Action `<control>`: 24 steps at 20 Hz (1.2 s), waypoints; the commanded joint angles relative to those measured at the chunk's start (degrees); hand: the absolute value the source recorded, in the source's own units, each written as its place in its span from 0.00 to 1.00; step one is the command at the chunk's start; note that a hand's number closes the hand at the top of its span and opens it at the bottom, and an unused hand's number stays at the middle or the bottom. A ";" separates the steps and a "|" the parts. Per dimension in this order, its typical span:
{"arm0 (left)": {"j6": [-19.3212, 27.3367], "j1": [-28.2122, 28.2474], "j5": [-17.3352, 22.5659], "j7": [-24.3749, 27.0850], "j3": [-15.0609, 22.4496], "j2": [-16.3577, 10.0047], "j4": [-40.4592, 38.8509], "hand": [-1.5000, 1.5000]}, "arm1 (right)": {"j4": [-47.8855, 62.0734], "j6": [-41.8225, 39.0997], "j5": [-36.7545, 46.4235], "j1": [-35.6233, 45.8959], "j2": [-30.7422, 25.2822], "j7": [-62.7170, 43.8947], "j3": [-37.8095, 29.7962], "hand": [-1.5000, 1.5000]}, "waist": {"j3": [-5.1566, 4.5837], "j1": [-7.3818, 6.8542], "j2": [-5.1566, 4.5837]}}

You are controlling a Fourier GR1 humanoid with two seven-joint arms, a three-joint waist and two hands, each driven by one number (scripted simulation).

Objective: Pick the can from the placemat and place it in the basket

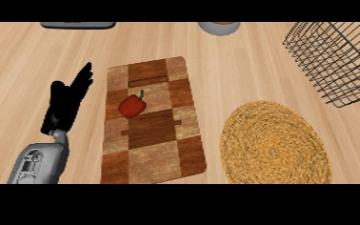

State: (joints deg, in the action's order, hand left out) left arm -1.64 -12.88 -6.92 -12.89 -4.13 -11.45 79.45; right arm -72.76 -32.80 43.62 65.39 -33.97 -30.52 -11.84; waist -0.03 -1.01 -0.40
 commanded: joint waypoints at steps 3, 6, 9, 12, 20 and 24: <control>1.52 -0.42 -1.67 -0.91 1.32 1.32 0.86 0.50 | 15.35 4.41 4.27 -0.67 -10.43 13.21 -0.79 1.00 | 0.05 -0.40 -0.16; 0.36 -1.49 -0.31 0.00 -0.67 -0.07 -0.48 0.50 | 19.73 11.75 5.52 -4.97 -9.43 20.25 -0.53 1.00 | 0.05 -0.04 -0.16; 0.68 -1.17 -1.01 0.32 0.60 1.26 -0.96 0.50 | 27.71 13.70 5.20 -2.76 -12.65 27.85 -2.02 1.00 | 0.06 -0.41 -0.25; 1.29 -1.22 -1.81 0.94 0.89 1.82 -2.05 0.50 | 30.29 12.77 4.89 -2.01 -12.29 31.53 -1.29 1.00 | 0.03 -0.02 -0.07; -0.24 -1.63 -0.87 0.82 -0.35 0.51 -2.20 0.50 | 44.39 21.60 8.30 -2.41 -12.57 39.85 -1.38 1.00 | 0.07 -0.58 -0.31; -0.80 0.35 -0.32 2.27 -1.11 -0.39 -0.23 0.50 | 49.46 19.49 5.92 -1.27 -11.16 40.17 -3.76 1.00 | 0.07 -0.89 -0.21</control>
State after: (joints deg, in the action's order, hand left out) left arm -2.15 -14.30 -7.45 -12.96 -4.35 -11.00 78.82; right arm -27.92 -12.89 50.79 64.09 -45.43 7.70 -13.99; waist 0.05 -1.81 -0.69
